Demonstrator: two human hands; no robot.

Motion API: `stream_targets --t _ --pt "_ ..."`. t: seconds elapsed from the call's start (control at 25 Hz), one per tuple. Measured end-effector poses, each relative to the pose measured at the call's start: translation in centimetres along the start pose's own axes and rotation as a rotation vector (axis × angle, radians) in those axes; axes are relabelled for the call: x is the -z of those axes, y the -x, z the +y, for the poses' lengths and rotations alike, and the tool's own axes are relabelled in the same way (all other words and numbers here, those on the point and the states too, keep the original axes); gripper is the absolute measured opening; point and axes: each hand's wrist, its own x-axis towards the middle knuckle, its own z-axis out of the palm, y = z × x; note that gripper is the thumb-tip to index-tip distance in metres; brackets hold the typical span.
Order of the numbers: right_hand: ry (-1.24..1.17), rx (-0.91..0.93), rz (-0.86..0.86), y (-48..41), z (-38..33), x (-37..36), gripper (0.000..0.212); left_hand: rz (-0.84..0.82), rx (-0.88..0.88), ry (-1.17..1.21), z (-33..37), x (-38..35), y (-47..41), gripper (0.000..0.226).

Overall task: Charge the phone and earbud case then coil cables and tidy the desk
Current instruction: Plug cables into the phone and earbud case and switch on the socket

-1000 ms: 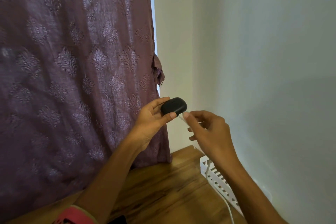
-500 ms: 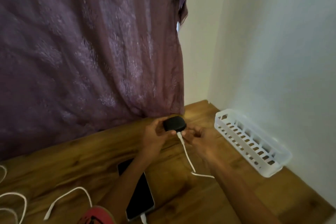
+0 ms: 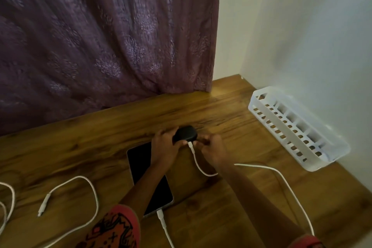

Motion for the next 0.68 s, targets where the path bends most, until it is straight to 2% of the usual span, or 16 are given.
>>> stream_targets --t 0.2,0.36,0.56,0.68 --pt "0.026 0.014 0.046 0.4 0.0 -0.5 0.027 -0.005 -0.008 -0.02 0.2 0.0 0.2 0.066" --pt "-0.073 0.04 0.16 2.3 -0.9 0.2 0.026 -0.012 -0.093 -0.013 1.7 0.4 1.8 0.074" --pt "-0.152 0.186 0.423 7.6 -0.2 3.2 0.021 -0.012 -0.418 -0.018 6.4 -1.4 6.5 0.058" --pt "-0.107 0.258 0.633 12.1 2.2 6.4 0.022 -0.05 -0.693 0.007 9.9 -4.0 10.3 0.046"
